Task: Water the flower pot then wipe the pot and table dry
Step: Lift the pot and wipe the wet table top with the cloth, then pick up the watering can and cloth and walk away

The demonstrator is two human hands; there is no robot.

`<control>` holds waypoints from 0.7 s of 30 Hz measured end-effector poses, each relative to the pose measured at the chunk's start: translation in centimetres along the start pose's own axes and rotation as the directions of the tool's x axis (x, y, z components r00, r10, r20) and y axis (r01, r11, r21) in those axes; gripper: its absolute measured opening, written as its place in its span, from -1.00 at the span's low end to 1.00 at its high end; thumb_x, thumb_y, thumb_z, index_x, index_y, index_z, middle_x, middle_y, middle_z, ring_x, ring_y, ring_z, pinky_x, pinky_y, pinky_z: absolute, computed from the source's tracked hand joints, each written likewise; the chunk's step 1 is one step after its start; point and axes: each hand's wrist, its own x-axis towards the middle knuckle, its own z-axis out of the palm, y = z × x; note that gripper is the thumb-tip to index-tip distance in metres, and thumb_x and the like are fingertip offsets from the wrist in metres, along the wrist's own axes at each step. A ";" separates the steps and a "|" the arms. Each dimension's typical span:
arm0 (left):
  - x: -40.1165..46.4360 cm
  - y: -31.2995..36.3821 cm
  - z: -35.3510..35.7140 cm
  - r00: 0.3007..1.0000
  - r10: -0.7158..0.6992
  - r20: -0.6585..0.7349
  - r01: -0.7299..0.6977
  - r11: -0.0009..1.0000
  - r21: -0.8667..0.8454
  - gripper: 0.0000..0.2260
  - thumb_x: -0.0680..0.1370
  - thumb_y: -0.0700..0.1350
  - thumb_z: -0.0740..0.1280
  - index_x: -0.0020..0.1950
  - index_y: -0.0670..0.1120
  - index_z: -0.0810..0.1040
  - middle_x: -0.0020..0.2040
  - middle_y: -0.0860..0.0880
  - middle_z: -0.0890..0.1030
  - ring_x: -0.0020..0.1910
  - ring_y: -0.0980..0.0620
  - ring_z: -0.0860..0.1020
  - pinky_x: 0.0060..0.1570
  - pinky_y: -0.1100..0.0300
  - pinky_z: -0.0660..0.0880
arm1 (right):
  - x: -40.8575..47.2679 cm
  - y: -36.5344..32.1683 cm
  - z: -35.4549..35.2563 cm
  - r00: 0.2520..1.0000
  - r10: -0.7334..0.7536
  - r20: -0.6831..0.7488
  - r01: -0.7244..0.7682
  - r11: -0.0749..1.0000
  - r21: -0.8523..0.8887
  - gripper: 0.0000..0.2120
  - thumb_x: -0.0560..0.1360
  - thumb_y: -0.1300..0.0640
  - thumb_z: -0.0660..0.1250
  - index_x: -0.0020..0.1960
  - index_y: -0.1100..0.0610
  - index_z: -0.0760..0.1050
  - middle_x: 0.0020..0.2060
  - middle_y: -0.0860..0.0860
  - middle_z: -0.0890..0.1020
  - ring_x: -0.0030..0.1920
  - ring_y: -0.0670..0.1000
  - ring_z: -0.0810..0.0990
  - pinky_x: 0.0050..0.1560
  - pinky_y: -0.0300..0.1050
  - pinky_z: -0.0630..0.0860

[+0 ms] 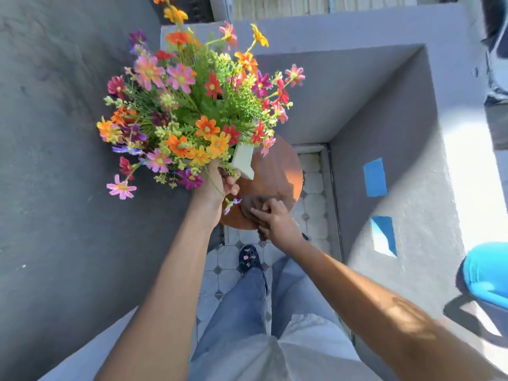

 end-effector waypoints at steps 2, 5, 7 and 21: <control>-0.2 -1.6 -0.2 0.999 -0.047 -0.003 0.047 0.999 0.015 -0.66 0.67 -0.16 -0.05 -0.20 -0.12 0.42 -0.35 -0.11 0.39 -0.63 0.17 0.32 -0.57 0.28 0.23 | -2.0 -0.4 1.0 0.998 -0.048 0.028 0.048 0.999 -0.001 -0.56 0.39 0.23 0.44 0.26 0.05 0.57 0.02 0.14 0.47 0.01 0.16 0.45 -0.11 0.00 0.55; -0.6 -3.8 -0.8 0.995 -0.103 -0.013 0.103 0.995 0.010 -0.73 0.67 -0.11 -0.01 -0.15 -0.10 0.38 -0.34 -0.10 0.38 -0.65 0.17 0.33 -0.57 0.27 0.25 | -2.5 1.2 0.5 0.979 0.203 0.018 -0.203 0.970 0.132 -0.51 0.43 0.25 0.37 0.29 -0.13 0.52 0.13 0.13 0.47 0.03 0.05 0.42 -0.01 -0.10 0.51; -0.8 -5.2 -0.9 0.990 -0.136 -0.022 0.136 0.990 0.018 -0.73 0.67 -0.10 0.01 -0.17 -0.10 0.38 -0.35 -0.09 0.39 -0.65 0.17 0.34 -0.58 0.28 0.24 | -2.1 2.1 -1.6 0.903 0.428 -0.037 -0.408 0.881 0.239 -0.64 0.49 0.16 0.30 0.24 -0.14 0.49 0.13 0.03 0.45 0.01 -0.06 0.38 0.02 -0.16 0.42; -0.5 -13.3 2.9 0.998 -0.062 0.014 0.061 0.996 0.071 -0.65 0.53 -0.51 0.12 -0.24 -0.10 0.43 -0.44 0.05 0.57 -0.43 0.12 0.54 -0.14 0.14 0.53 | -6.5 -0.2 -6.6 0.538 0.834 -0.120 -0.623 0.490 0.610 -0.92 0.51 0.17 0.34 -0.08 0.17 0.58 -0.09 0.03 0.50 -0.21 -0.01 0.51 -0.18 -0.26 0.43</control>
